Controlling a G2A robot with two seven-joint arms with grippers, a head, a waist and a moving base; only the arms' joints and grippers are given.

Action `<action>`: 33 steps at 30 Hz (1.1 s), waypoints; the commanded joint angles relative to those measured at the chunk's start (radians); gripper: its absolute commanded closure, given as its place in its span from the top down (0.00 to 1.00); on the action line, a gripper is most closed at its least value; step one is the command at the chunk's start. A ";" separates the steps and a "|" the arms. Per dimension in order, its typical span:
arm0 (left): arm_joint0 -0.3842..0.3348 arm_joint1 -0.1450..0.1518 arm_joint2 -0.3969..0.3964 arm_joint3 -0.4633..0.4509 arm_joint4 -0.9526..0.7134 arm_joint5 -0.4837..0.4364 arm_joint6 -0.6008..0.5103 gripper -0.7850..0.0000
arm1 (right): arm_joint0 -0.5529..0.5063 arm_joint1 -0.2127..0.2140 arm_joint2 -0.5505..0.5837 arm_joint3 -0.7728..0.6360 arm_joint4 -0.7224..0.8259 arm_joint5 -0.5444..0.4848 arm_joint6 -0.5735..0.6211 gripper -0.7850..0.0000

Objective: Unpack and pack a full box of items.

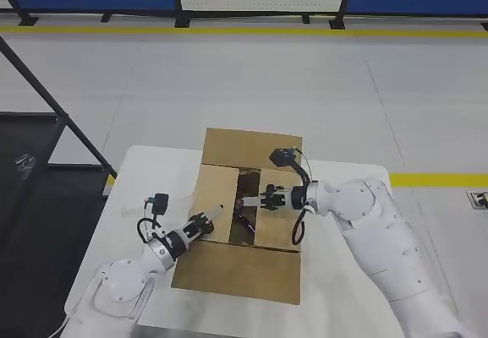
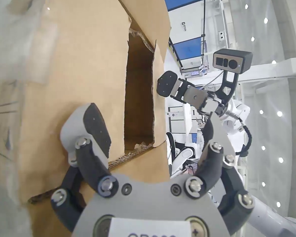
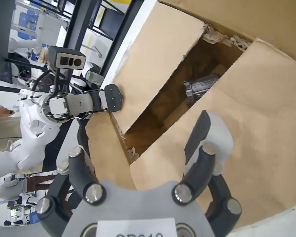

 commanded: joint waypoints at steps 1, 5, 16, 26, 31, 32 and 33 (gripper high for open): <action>-0.002 -0.001 0.002 0.002 -0.001 0.001 0.002 1.00 | -0.007 0.001 -0.011 -0.016 -0.026 0.011 -0.012 1.00; -0.001 -0.004 0.003 0.005 -0.009 0.010 0.029 1.00 | -0.018 0.004 -0.028 -0.034 -0.082 0.050 -0.030 1.00; 0.029 -0.004 -0.037 -0.038 -0.053 -0.022 0.058 1.00 | -0.027 0.009 -0.029 -0.043 -0.079 0.061 -0.051 1.00; 0.235 0.033 -0.297 -0.198 -0.127 -0.082 -0.078 1.00 | -0.069 0.053 0.120 -0.114 -0.052 0.013 -0.055 1.00; 0.364 0.052 -0.457 -0.190 -0.184 -0.122 -0.213 1.00 | -0.089 0.074 0.168 -0.117 -0.061 0.026 0.007 1.00; 0.388 0.054 -0.482 -0.183 -0.201 -0.132 -0.233 1.00 | -0.090 0.076 0.170 -0.111 -0.059 0.029 0.016 1.00; 0.410 0.056 -0.502 -0.175 -0.217 -0.141 -0.256 1.00 | -0.091 0.078 0.171 -0.103 -0.056 0.028 0.026 1.00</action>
